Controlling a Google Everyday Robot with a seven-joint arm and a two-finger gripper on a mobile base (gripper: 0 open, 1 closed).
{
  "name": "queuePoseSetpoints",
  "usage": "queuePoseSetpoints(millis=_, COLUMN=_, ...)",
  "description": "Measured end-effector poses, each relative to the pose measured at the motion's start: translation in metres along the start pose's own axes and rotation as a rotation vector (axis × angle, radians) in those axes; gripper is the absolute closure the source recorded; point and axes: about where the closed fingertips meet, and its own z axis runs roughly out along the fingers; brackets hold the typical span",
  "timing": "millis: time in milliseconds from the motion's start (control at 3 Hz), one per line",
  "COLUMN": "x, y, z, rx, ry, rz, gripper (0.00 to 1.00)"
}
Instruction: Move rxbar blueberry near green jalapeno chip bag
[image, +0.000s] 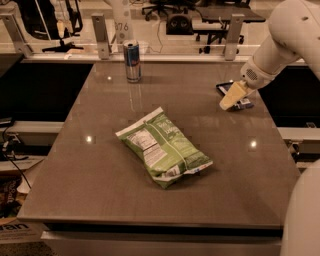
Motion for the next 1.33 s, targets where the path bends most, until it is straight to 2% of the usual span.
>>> queuePoseSetpoints(millis=667, x=-0.006, y=0.006, z=-0.012, rx=-0.018, ry=-0.03, rz=-0.023, gripper=0.89)
queuePoseSetpoints(millis=1000, x=-0.008, y=0.019, z=-0.019, rx=-0.027, ry=-0.041, rz=-0.055, gripper=1.0)
queuePoseSetpoints(millis=1333, x=-0.005, y=0.037, z=-0.025, rx=-0.045, ry=-0.051, rz=-0.077, gripper=1.0)
